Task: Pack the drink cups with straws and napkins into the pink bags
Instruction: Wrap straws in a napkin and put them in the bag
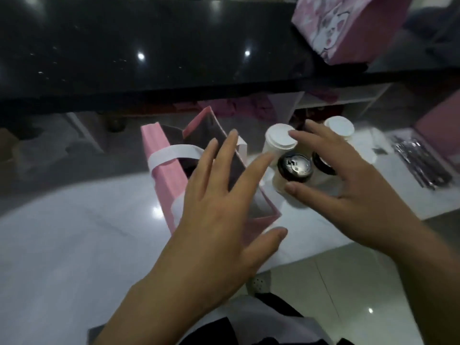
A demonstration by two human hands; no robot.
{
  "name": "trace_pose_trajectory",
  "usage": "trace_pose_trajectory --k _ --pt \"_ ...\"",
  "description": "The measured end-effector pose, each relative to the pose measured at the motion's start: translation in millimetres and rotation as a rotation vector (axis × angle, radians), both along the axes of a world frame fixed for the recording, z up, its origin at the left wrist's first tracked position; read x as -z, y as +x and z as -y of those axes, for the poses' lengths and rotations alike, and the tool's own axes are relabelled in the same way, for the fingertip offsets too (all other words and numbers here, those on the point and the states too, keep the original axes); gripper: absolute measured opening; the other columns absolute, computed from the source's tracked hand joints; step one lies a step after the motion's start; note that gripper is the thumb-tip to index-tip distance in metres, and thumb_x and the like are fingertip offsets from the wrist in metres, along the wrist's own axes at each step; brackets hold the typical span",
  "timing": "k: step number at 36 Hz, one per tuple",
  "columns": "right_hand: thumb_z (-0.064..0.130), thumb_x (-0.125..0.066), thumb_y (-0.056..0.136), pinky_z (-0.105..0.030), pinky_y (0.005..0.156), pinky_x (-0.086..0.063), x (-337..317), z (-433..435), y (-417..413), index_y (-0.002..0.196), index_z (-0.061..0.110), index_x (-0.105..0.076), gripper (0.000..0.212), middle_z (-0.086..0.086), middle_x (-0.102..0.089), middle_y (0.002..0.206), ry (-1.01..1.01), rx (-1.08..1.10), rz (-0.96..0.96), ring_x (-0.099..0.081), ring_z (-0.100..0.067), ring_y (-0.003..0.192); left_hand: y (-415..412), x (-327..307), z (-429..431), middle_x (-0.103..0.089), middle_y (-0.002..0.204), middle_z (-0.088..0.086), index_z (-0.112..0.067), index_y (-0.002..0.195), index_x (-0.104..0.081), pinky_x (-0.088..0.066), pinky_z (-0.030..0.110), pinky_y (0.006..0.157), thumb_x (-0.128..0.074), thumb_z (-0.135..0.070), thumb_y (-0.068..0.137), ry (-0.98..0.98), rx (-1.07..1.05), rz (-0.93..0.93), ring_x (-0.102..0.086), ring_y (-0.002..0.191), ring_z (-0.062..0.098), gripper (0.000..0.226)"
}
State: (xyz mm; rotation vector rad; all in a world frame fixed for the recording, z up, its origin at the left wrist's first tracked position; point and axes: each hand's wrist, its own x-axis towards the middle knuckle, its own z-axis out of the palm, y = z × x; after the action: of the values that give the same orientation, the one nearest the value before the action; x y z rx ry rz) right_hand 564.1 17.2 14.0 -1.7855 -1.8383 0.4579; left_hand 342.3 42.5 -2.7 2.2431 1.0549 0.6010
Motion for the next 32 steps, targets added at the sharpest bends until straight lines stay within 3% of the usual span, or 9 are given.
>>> trace_pose_trajectory --k 6,11,14,17,21,26,32 --pt "0.071 -0.055 0.078 -0.043 0.122 -0.007 48 69 27 0.144 0.069 -0.009 0.080 0.032 0.006 0.161 -0.192 0.331 -0.018 0.015 0.004 0.149 58 11 11 0.023 0.167 -0.003 -0.041 0.158 -0.001 0.008 0.041 0.116 -0.061 -0.059 0.085 0.144 0.269 -0.078 0.026 0.151 0.020 0.097" --pt "0.080 -0.047 0.074 -0.046 0.123 -0.004 84 117 63 0.150 0.059 -0.008 0.089 0.025 0.014 0.163 -0.327 0.528 -0.018 0.023 0.002 0.147 107 38 22 0.041 0.158 -0.005 -0.044 0.154 0.016 0.022 0.039 0.111 -0.063 -0.057 0.086 0.166 0.351 -0.194 0.040 0.145 0.022 0.105" --pt "0.082 -0.047 0.073 -0.042 0.121 -0.004 101 137 86 0.147 0.064 -0.003 0.088 0.027 0.015 0.162 -0.344 0.549 -0.064 0.023 0.002 0.147 137 58 30 0.049 0.153 -0.006 -0.045 0.150 0.024 0.032 0.036 0.107 -0.059 -0.060 0.088 0.155 0.379 -0.300 0.045 0.142 0.022 0.105" --pt "0.084 -0.043 0.072 -0.043 0.121 -0.002 116 151 116 0.146 0.066 0.000 0.087 0.026 0.018 0.162 -0.362 0.543 -0.084 0.023 0.000 0.148 170 78 38 0.055 0.147 -0.007 -0.047 0.146 0.030 0.031 0.040 0.108 -0.056 -0.062 0.089 0.126 0.388 -0.392 0.045 0.141 0.023 0.105" --pt "0.086 -0.038 0.071 -0.046 0.123 0.000 124 162 165 0.147 0.064 0.003 0.089 0.025 0.022 0.161 -0.391 0.517 -0.085 0.027 -0.001 0.147 212 97 48 0.047 0.154 -0.005 -0.048 0.147 0.030 0.019 0.046 0.118 -0.056 -0.063 0.089 0.062 0.384 -0.513 0.042 0.143 0.024 0.105" --pt "0.086 -0.036 0.071 -0.041 0.121 -0.001 129 181 225 0.147 0.064 -0.003 0.086 0.028 0.018 0.161 -0.333 0.510 -0.135 0.025 0.003 0.146 264 116 59 0.040 0.159 -0.007 -0.053 0.146 0.027 0.013 0.046 0.121 -0.056 -0.065 0.085 -0.019 0.346 -0.601 0.036 0.146 0.022 0.104" --pt "0.088 -0.031 0.072 -0.042 0.123 -0.005 151 209 294 0.143 0.068 -0.004 0.078 0.029 0.010 0.162 -0.330 0.501 -0.154 0.022 0.005 0.146 329 132 70 0.034 0.162 -0.007 -0.053 0.150 0.020 0.016 0.040 0.119 -0.059 -0.063 0.087 -0.109 0.264 -0.617 0.033 0.148 0.019 0.101"
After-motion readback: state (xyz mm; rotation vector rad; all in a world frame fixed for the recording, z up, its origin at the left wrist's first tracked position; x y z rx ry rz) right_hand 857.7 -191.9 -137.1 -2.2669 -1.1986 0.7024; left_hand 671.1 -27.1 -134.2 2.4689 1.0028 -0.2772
